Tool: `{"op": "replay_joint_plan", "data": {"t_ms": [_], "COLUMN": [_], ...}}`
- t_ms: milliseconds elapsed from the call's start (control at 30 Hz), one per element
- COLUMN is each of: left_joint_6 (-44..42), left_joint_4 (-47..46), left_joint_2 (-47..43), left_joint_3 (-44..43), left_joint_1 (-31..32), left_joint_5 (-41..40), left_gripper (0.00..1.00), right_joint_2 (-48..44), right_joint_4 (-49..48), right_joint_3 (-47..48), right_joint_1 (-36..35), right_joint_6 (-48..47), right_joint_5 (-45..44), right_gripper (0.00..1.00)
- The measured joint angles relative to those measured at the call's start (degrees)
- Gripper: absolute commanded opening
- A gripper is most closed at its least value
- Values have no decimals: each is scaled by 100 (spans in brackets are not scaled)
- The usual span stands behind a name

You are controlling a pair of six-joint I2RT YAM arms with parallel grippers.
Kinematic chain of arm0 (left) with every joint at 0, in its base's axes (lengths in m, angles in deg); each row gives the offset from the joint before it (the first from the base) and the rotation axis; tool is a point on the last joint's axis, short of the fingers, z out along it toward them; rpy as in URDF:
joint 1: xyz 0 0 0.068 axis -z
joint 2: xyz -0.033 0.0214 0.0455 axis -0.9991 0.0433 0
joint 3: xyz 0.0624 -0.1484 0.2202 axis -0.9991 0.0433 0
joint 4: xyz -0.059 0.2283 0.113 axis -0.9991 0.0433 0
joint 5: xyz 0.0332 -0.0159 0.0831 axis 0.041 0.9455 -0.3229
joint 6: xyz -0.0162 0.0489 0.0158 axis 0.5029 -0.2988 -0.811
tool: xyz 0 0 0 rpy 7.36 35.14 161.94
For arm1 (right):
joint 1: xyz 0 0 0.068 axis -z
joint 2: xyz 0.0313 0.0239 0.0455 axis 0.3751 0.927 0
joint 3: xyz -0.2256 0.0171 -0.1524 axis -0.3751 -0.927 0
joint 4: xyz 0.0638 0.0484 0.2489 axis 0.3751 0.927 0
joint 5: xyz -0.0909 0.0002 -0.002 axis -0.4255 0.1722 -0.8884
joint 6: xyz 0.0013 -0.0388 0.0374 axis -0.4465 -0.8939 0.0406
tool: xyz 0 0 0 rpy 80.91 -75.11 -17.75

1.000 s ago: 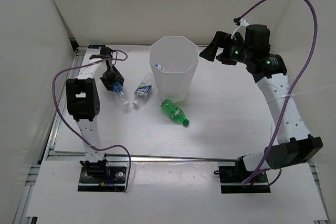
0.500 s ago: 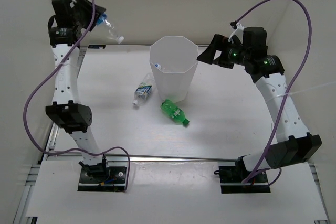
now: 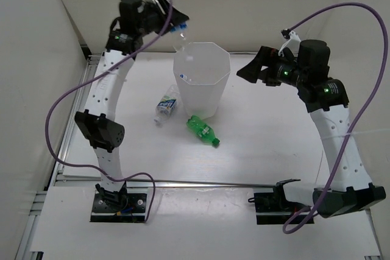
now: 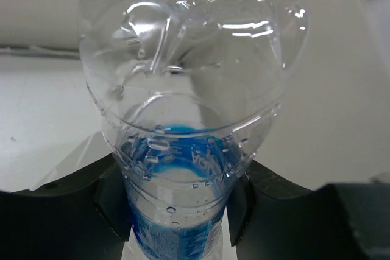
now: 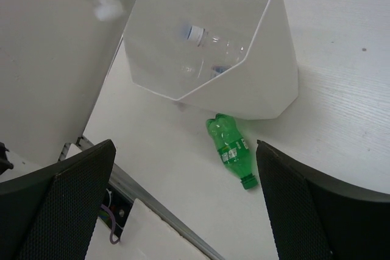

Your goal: Put the plastic bottles in the bin

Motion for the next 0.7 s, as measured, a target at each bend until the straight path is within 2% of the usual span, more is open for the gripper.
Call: {"op": "replay_joint_plan", "data": {"t_ms": [133,200,233,267,300,700], "left_joint_6": [-741,-975,-1086,-1204,-1318,-2990], "left_joint_4": [81,114,109,105,101,61], "left_joint_2": [37,116,149,160,164,-334], "left_joint_3": [616,660,660,660,660,708], "left_joint_1": [721,940,1014,1067,1115,1853], "left_joint_5": [-450,-538,-605,-695,-813,-3230], "left_gripper": [50,60,68,80,100,100], "right_joint_2": [-221,-306,-332,-352,-365,-374], "right_joint_4": [-7,13,17,22,26,48], "right_joint_3": [-66,-127,-149,-168,-186,-299], "right_joint_1": [68,74,74,74,74,74], "right_joint_6": [-81,-103,-114,-120,-131,-221], "right_joint_5": [37,55,61,72,90,271], "right_gripper": [100,100,100,100,100,100]}}
